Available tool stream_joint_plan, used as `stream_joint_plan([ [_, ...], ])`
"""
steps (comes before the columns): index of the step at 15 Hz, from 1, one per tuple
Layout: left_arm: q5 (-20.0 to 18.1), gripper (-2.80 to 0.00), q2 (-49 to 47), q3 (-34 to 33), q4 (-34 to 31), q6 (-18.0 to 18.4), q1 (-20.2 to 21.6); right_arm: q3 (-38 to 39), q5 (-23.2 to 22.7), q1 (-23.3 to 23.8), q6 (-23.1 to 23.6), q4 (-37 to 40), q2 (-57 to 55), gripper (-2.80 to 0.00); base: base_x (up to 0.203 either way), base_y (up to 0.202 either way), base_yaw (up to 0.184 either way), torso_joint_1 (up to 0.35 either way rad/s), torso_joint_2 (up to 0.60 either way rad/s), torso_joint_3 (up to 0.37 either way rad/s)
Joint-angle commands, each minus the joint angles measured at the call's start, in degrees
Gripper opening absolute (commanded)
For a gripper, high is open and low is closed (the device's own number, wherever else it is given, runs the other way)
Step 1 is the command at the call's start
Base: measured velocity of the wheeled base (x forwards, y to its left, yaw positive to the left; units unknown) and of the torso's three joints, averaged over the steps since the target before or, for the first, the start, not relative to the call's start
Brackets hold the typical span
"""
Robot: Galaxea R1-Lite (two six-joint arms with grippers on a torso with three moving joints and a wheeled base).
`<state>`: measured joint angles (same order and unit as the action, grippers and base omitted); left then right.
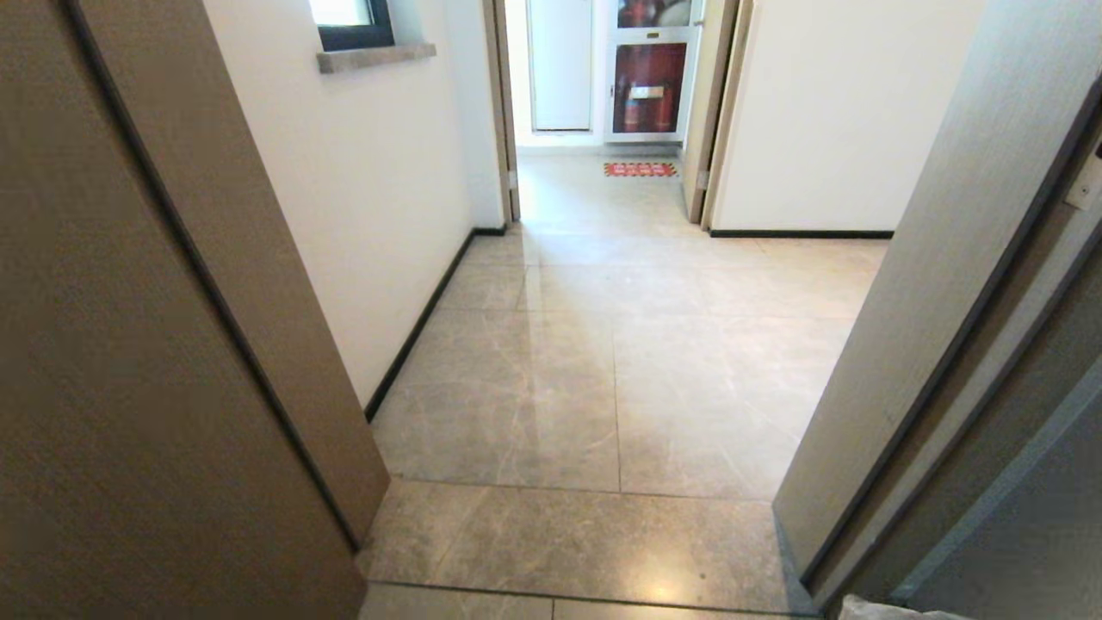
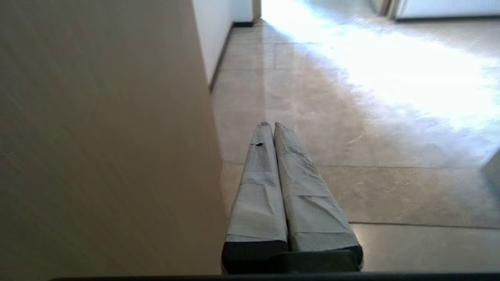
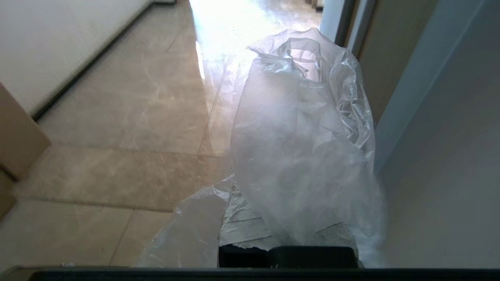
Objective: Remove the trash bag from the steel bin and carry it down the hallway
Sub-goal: Put the trash bag at the door
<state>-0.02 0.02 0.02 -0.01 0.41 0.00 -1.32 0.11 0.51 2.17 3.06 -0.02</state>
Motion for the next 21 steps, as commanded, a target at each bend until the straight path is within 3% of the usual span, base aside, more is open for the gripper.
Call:
stream_joint_plan([
  [1,0.0,-2.8,0.0,0.0,0.0,-0.2,0.0,0.0,0.0,-0.1,0.0,0.0,-0.1,-2.8,0.0,0.0,0.0,0.0,0.0,0.0],
  [9,-0.2,-2.8,0.0,0.1,-0.2,0.8,0.0,0.0,0.0,0.0,0.0,0.0,-0.1,-2.8,0.0,0.0,0.0,0.0,0.0,0.0],
  [21,-0.2,-2.8,0.0,0.1,-0.2,1.0,0.0,0.0,0.0,-0.1,0.0,0.0,-0.1,-2.8,0.187,0.0,0.0,0.003,0.0,0.004],
])
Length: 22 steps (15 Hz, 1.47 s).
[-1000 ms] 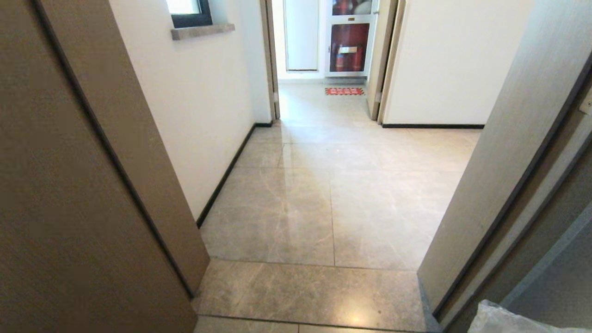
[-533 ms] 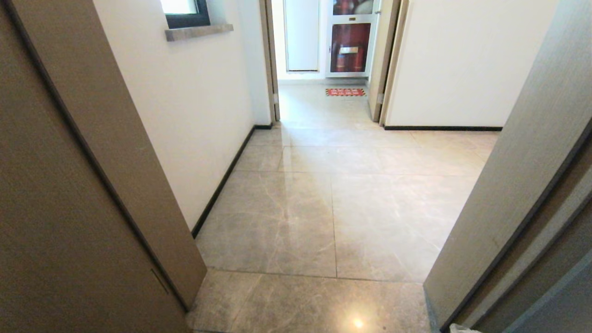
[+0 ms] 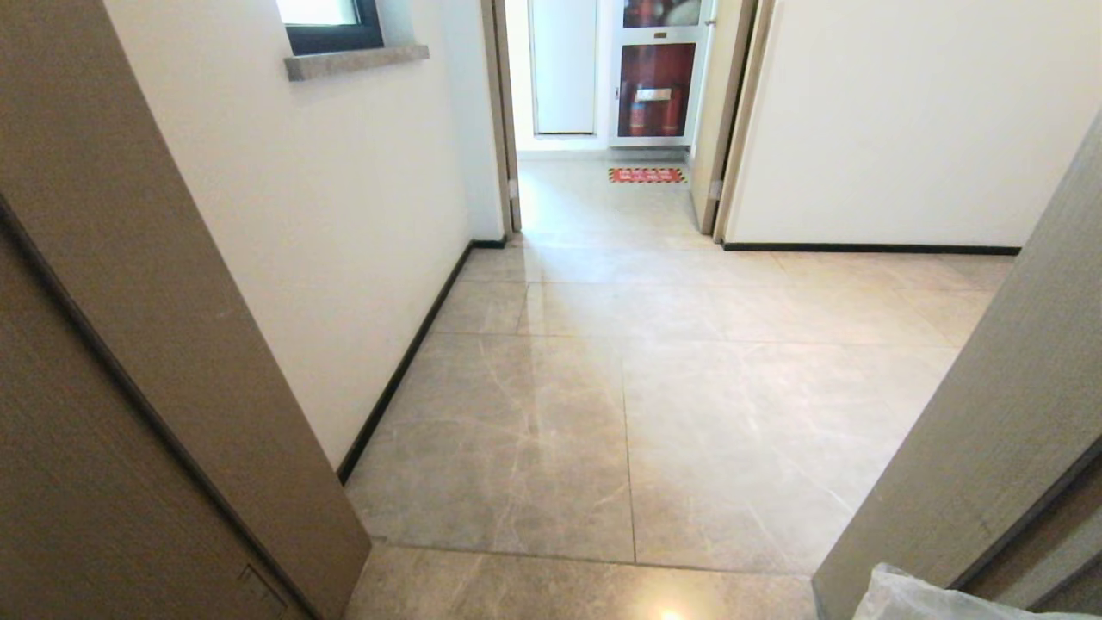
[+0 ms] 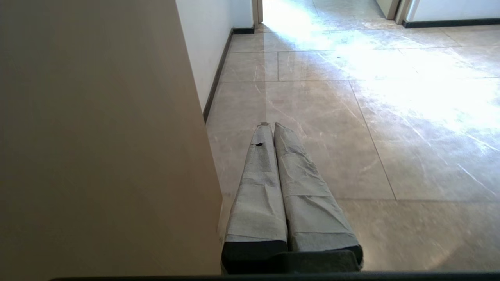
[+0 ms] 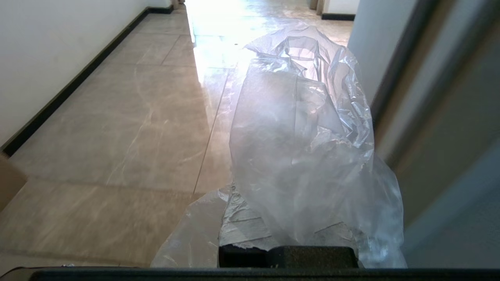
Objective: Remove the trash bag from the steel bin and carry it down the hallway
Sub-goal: Put the trash bag at the door
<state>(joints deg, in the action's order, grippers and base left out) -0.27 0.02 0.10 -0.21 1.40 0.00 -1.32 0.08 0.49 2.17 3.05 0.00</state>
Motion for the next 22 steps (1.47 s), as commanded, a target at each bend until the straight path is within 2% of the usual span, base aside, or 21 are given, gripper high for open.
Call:
stream_joint_plan([
  [1,0.0,-2.8,0.0,0.0,0.0,0.0,0.0,0.0,0.0,0.0,0.0,0.0,-0.1,-2.8,0.189,0.0,0.003,0.004,0.01,0.005],
  [22,0.2,-2.8,0.0,0.0,0.2,-0.1,0.0,0.0,0.0,0.0,0.0,0.0,0.0,-2.8,0.19,0.0,0.0,0.003,0.0,0.003],
])
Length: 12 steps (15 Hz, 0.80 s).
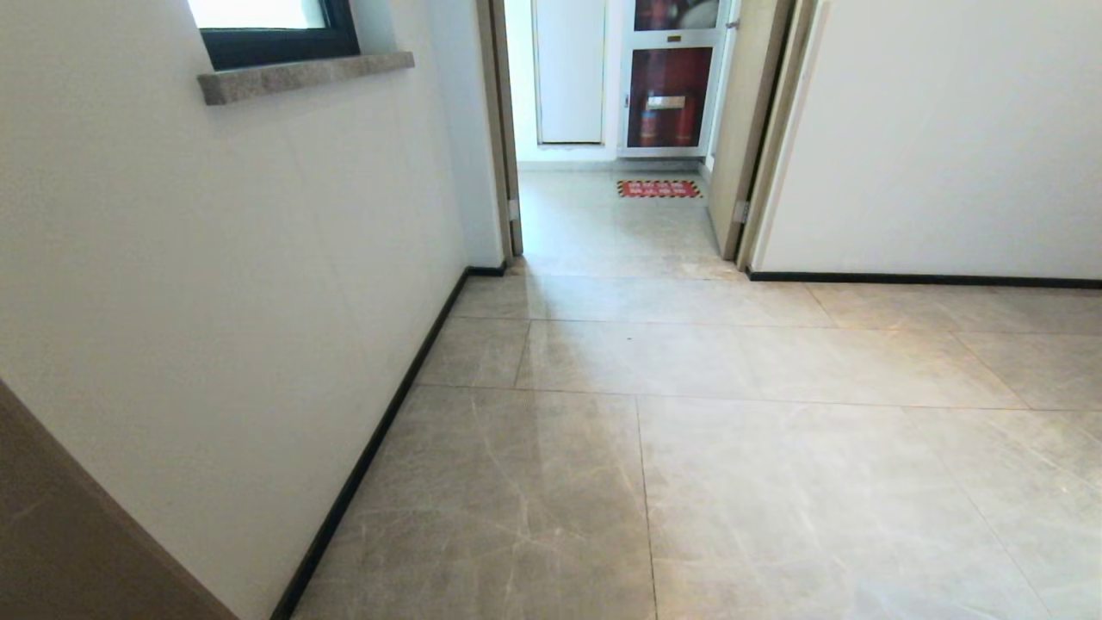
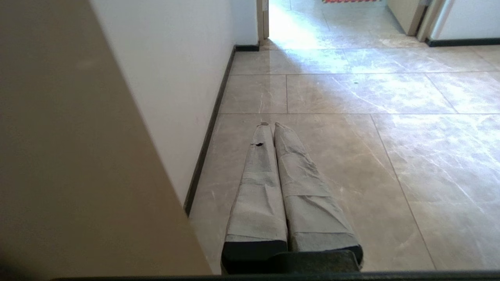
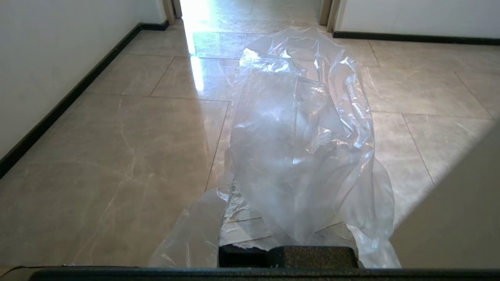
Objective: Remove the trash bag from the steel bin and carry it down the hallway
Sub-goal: Put the trash bag at the door
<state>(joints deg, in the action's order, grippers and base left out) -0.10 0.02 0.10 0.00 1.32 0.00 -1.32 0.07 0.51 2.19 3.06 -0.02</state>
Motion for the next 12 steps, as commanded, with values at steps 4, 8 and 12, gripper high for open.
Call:
stream_joint_plan([
  [4,0.0,-2.8,0.0,-0.1,0.0,0.0,0.0,0.0,0.0,0.0,0.0,0.0,0.0,-2.8,0.192,0.0,0.002,0.004,0.0,0.002],
  [8,0.0,-2.8,0.0,-0.1,0.0,0.0,0.0,0.0,0.0,0.0,0.0,0.0,-0.1,-2.8,0.193,0.0,0.003,0.003,0.0,0.004],
  [12,0.0,-2.8,0.0,-0.1,0.0,0.0,0.0,0.0,0.0,0.0,0.0,0.0,-0.1,-2.8,0.201,0.0,0.001,0.002,0.0,0.002],
])
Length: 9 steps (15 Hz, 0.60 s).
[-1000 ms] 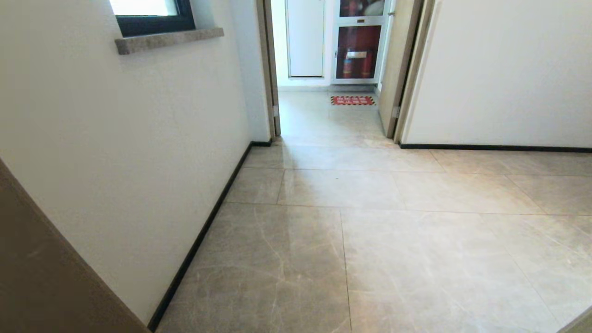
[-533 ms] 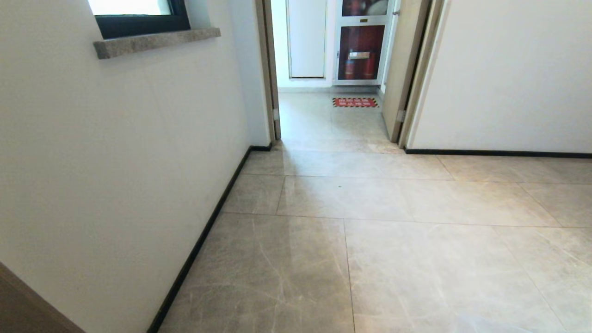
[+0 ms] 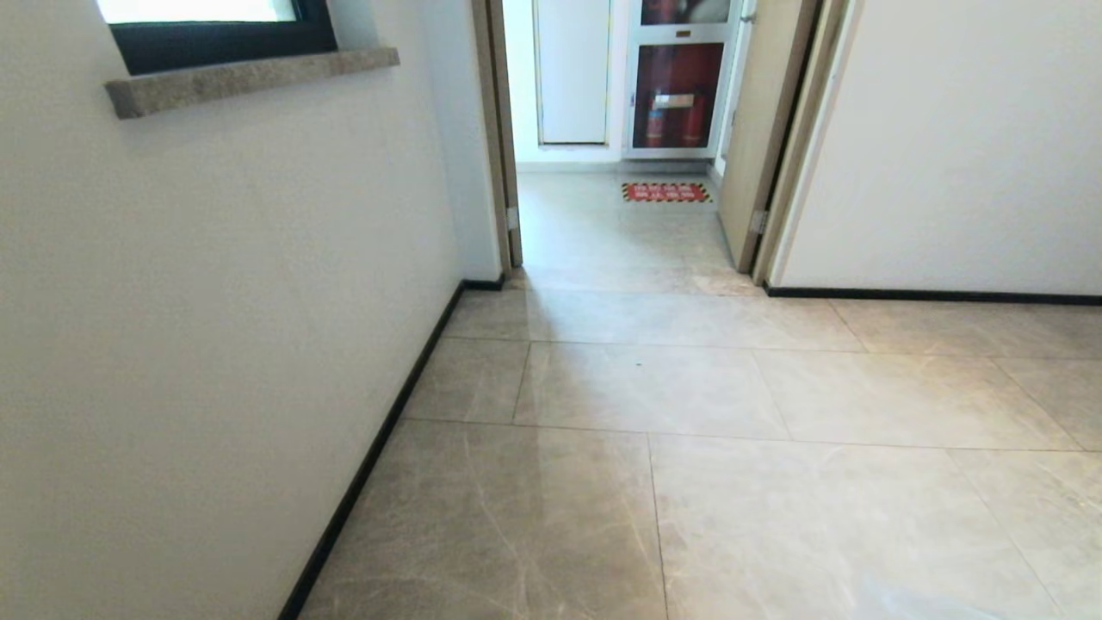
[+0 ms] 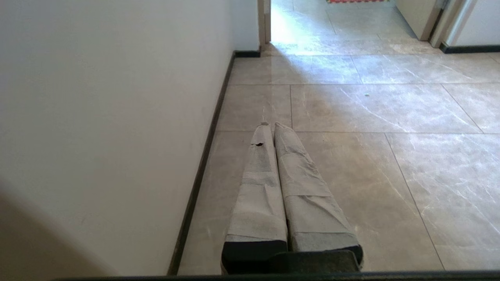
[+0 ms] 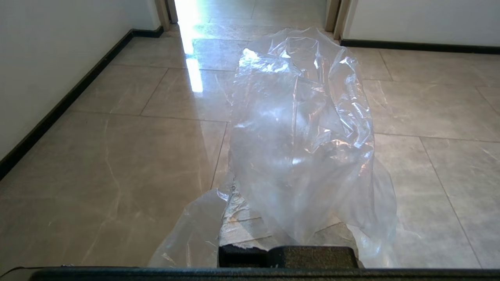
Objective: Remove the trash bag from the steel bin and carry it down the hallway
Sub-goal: Put the trash bag at the door
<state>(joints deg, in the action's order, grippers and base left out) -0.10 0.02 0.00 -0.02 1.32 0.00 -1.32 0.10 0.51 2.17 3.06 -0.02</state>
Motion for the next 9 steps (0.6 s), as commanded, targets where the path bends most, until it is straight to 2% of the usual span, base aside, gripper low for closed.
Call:
stream_joint_plan([
  [1,0.0,-2.8,0.0,0.0,0.0,0.0,0.0,0.0,0.0,0.0,0.0,0.0,0.0,-2.8,0.192,0.0,0.003,0.004,0.0,0.0],
  [9,0.0,-2.8,0.0,0.0,0.0,0.1,0.0,0.0,0.0,0.0,0.0,0.0,-0.1,-2.8,0.192,0.0,0.001,0.001,0.0,0.004],
])
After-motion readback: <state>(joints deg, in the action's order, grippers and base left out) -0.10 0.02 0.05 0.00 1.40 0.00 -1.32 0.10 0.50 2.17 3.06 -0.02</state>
